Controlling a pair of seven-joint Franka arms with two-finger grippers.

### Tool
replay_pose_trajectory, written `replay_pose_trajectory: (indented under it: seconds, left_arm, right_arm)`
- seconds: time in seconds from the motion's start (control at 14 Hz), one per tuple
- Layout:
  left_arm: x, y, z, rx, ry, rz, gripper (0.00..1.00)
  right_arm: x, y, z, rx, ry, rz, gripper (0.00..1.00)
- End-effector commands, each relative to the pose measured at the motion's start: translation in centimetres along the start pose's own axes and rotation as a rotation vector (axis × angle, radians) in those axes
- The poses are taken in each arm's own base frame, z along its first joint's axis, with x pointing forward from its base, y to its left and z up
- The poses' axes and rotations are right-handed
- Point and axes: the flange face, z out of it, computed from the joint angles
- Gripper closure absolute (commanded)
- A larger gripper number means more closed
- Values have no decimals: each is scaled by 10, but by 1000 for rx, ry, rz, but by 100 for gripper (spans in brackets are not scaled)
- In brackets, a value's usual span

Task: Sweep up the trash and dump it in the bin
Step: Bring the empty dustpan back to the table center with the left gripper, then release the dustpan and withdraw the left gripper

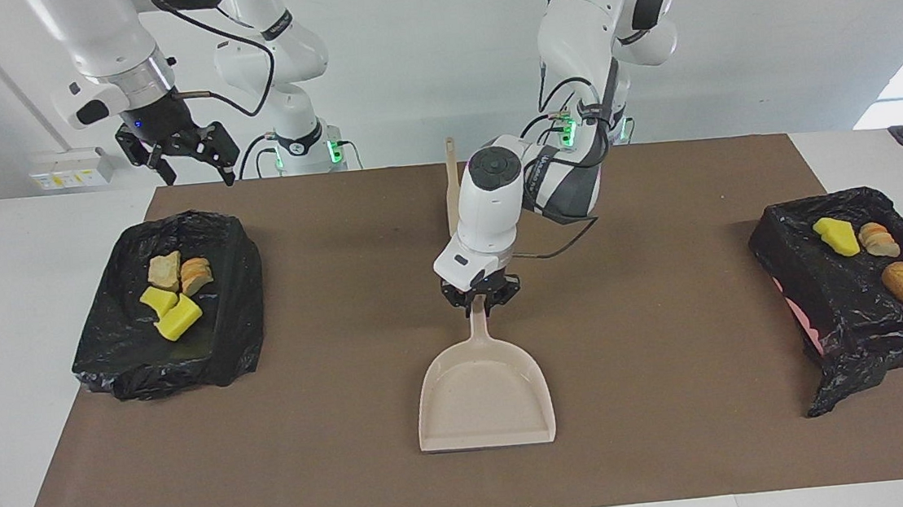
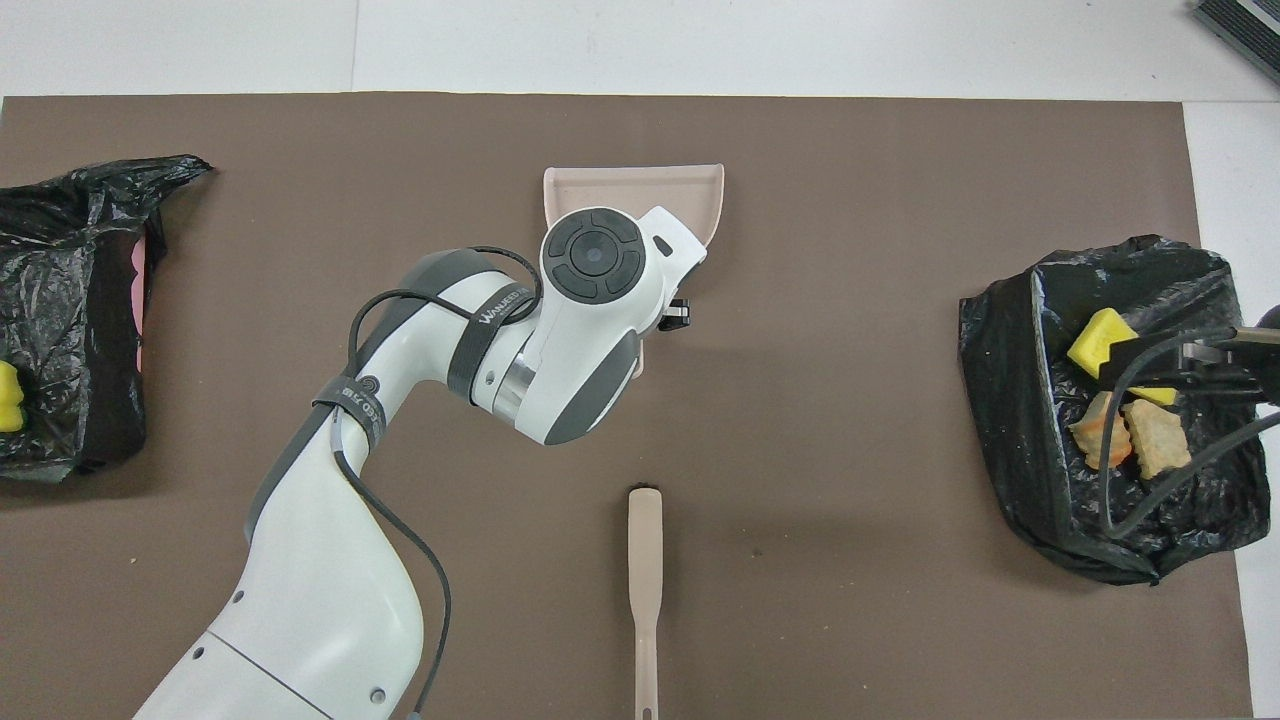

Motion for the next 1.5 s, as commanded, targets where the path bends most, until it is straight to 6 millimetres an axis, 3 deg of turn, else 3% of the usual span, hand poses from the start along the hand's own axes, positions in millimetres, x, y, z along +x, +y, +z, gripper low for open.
replay_pose_trajectory:
  seconds: [0.0, 0.14, 0.21, 0.29, 0.64, 0.86, 1.07, 1.43]
  left_arm:
    - [-2, 4, 1, 4, -10, -15, 61]
    - [0, 0, -1, 5, -8, -18, 31]
    - [0, -2, -5, 6, -5, -13, 10]
    - [0, -6, -9, 13, -6, -15, 0]
    - [-3, -85, -77, 30, -6, -24, 0]
    - [0, -156, -134, 46, -4, -4, 0]
    - [-13, -230, -199, 60, -33, 22, 0]
    - [-20, -331, -270, 65, 7, 99, 0]
  right_arm:
    - [-2, -1, -2, 14, -6, -16, 0]
    - [-2, 0, -3, 16, -3, -16, 0]
    - [-1, 2, -2, 15, -2, -11, 0]
    - [-2, 2, -3, 15, -2, -13, 0]
    - [0, 3, -3, 16, 8, -5, 0]
    - [0, 2, -3, 16, 8, -15, 0]
    - [-1, 1, -3, 17, 3, -16, 0]
    - [-1, 1, -3, 16, 2, -17, 0]
